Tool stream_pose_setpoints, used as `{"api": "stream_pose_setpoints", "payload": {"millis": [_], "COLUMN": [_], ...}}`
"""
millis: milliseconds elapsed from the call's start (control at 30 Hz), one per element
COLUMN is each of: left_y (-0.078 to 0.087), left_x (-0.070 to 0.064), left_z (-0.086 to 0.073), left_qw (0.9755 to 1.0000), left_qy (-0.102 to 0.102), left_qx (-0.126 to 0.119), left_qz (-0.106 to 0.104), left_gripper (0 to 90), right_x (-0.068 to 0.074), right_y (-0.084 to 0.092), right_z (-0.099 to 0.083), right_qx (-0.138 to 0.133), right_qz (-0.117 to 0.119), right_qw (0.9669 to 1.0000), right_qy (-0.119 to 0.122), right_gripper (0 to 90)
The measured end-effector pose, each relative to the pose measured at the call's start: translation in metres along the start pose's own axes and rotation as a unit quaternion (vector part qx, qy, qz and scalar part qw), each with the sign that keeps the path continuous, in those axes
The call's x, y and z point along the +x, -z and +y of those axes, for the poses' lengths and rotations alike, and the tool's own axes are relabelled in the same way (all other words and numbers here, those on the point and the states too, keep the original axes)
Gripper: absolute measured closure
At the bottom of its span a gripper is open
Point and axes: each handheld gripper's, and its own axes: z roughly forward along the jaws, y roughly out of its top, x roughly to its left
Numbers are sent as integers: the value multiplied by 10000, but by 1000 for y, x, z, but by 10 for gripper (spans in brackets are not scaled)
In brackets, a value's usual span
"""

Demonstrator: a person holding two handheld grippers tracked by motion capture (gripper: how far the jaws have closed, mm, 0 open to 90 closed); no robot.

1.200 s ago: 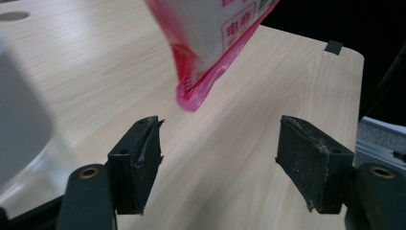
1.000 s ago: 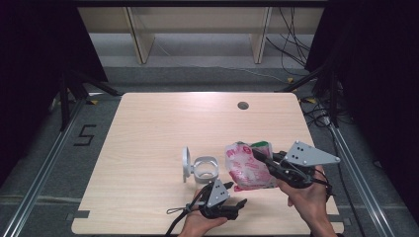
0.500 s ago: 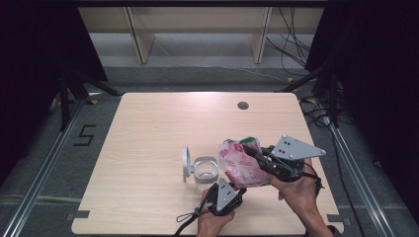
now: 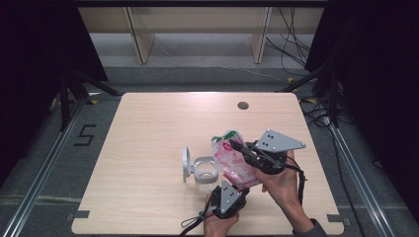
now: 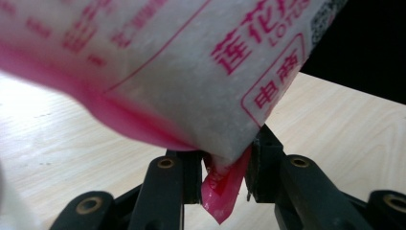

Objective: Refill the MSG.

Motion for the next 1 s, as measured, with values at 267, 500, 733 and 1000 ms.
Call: {"api": "stream_pose_setpoints", "payload": {"millis": [267, 500, 733, 1000], "left_y": [-3, -4, -7, -10], "left_x": [5, 8, 12, 12], "left_z": [4, 4, 4, 4], "left_qw": [9999, 9998, 9993, 9991], "left_qy": [12, 133, 283, 277], "left_qx": [-62, -81, -207, -291], "left_qz": [-128, -128, -128, -154], "left_gripper": [717, 719, 719, 721], "right_x": [6, 5, 7, 14], "right_y": [-18, -29, -39, -45], "right_z": [3, 6, 10, 12], "right_qx": [20, 96, 243, 322], "right_qz": [-1, 25, 76, 178], "right_qw": [10000, 9999, 9996, 9990], "right_qy": [92, 91, 157, 267], "right_gripper": [900, 900, 900, 900]}}
